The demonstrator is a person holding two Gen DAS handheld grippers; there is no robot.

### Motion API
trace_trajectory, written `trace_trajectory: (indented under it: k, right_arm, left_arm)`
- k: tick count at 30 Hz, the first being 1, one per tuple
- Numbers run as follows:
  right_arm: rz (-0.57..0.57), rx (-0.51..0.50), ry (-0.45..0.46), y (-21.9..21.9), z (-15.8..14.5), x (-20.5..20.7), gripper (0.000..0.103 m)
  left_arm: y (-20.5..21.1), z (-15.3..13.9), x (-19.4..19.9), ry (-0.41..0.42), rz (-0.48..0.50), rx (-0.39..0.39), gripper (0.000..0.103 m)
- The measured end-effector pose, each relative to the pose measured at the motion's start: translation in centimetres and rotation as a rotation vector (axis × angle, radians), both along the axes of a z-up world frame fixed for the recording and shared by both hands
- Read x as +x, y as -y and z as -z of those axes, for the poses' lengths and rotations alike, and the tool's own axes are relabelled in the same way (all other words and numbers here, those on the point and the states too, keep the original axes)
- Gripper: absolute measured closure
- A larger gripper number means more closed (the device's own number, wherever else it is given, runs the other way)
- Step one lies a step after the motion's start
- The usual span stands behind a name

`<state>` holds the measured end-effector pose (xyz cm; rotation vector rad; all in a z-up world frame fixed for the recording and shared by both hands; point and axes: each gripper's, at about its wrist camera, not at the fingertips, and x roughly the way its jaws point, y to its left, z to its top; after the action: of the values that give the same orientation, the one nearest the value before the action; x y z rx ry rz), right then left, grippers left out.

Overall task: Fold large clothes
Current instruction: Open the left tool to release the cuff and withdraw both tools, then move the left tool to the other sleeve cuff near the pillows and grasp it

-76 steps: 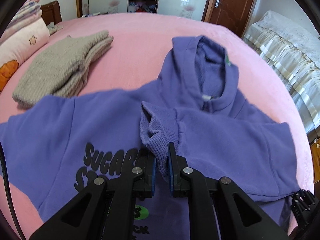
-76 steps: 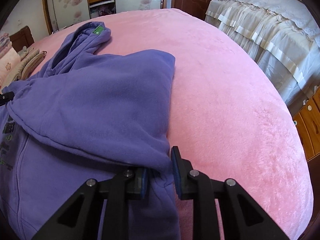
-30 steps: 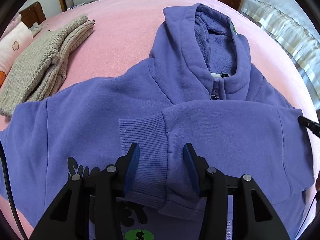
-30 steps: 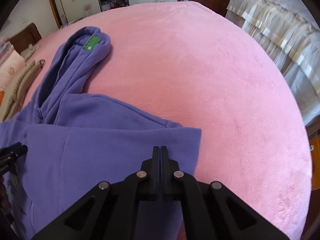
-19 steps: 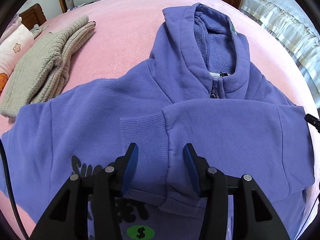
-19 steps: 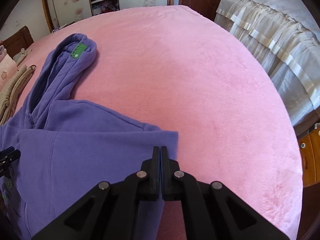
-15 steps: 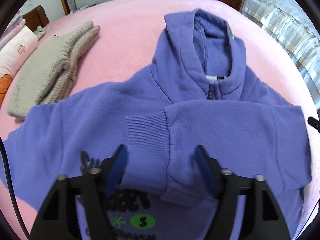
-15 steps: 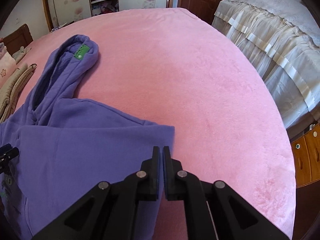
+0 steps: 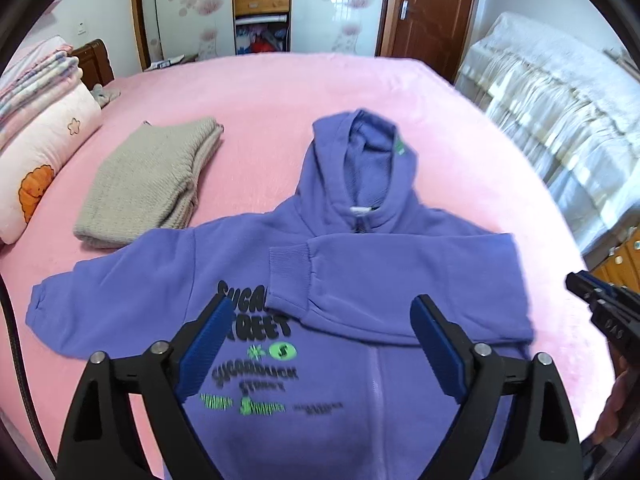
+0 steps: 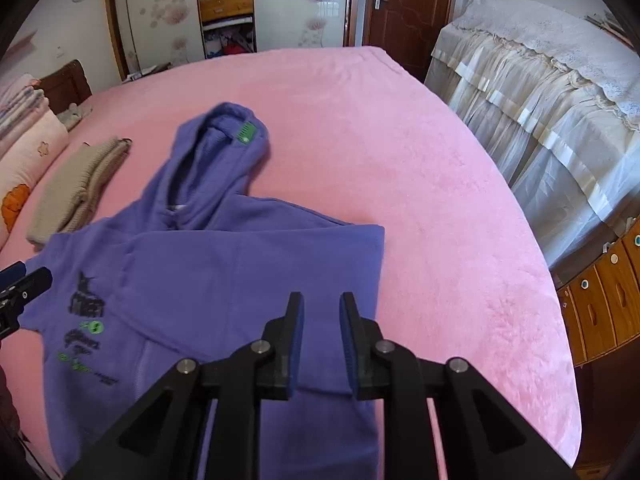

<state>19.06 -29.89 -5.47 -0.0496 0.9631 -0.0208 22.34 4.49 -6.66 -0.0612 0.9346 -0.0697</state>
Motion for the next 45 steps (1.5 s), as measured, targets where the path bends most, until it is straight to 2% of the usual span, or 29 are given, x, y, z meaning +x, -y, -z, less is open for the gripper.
trace_trajectory:
  k: [3, 5, 8, 13, 18, 24, 29, 32, 35, 40, 45]
  right_arm:
    - [-0.004, 0.005, 0.041, -0.9, -2.4, -2.4, 0.074]
    - [-0.012, 0.014, 0.071, -1.3, -4.0, -4.1, 0.070]
    - [-0.023, 0.005, 0.107, -2.0, -6.0, -6.3, 0.068]
    - [-0.056, -0.001, 0.150, -3.0, -8.6, -9.2, 0.065]
    - [-0.094, -0.014, 0.209, -4.7, -11.0, -11.6, 0.054]
    - [-0.164, 0.003, 0.279, -8.0, -13.7, -13.5, 0.046]
    - [-0.214, 0.007, 0.350, -12.7, -15.0, -14.2, 0.038]
    - [-0.250, 0.017, 0.368, -16.3, -14.9, -14.1, 0.036]
    - [-0.281, 0.016, 0.367, -20.1, -14.3, -13.6, 0.036]
    - [-0.338, -0.017, 0.364, -26.3, -12.7, -12.8, 0.036]
    - [-0.388, -0.056, 0.347, -31.0, -10.2, -11.7, 0.036]
  left_arm:
    - [0.1, -2.8, -2.8, 0.039, 0.012, -0.010, 0.010]
    - [0.2, -4.4, -4.6, 0.067, 0.015, -0.010, 0.004]
    - [0.3, -6.2, -7.1, 0.106, 0.022, -0.015, 0.002]
    - [0.6, -8.2, -10.2, 0.143, 0.029, 0.011, 0.002]
    - [-0.5, -9.7, -13.2, 0.188, -0.002, 0.023, 0.002]
    - [-5.5, -11.1, -15.8, 0.190, -0.062, 0.012, 0.001]
    - [-11.3, -11.9, -17.0, 0.230, -0.177, 0.070, 0.001]
    - [-15.3, -11.7, -17.5, 0.251, -0.268, 0.094, 0.001]
    - [-19.0, -10.7, -17.6, 0.255, -0.337, 0.082, 0.001]
    - [-24.3, -7.9, -17.0, 0.203, -0.423, 0.087, 0.001]
    - [-30.2, -3.8, -15.3, 0.147, -0.510, 0.014, 0.001]
